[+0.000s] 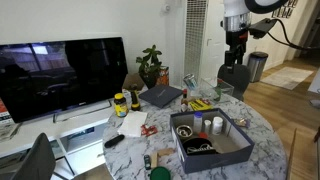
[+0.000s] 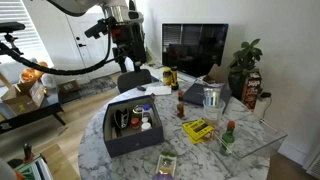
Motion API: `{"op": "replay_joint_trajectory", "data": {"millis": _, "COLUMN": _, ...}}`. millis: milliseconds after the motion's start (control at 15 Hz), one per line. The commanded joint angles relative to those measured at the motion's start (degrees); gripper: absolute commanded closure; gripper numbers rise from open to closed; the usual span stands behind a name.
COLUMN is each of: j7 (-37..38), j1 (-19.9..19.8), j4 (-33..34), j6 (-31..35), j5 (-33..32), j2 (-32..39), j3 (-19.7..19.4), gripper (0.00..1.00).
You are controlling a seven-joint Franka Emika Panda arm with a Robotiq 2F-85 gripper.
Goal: Pick up the sauce bottle from the table and put it in the box.
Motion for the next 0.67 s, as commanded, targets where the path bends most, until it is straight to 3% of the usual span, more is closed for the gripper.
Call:
{"op": "replay_joint_trajectory", "data": {"millis": 0, "j7": 0.3, "j1": 1.1, "j4": 0.1, "j6": -0.2, "j5": -0.3, "j2": 0.1, "j3": -1.0, "gripper": 0.00}}
{"op": "replay_joint_trajectory", "data": {"millis": 200, "j7": 6.5, "j1": 0.7, "j4": 3.1, "j6": 0.6, "j5": 2.7, "j2": 3.5, "j3": -0.9, "gripper": 0.00}}
{"op": "replay_joint_trajectory", "data": {"millis": 400, "j7": 17.1, "j1": 1.0, "j4": 10.3, "j6": 5.4, "j5": 4.5, "j2": 14.0, "j3": 0.7, "gripper": 0.00}}
{"op": "replay_joint_trajectory", "data": {"millis": 600, "j7": 28.2, "j1": 2.2, "j4": 17.0, "j6": 10.5, "j5": 0.2, "j2": 23.2, "j3": 1.2, "gripper": 0.00}}
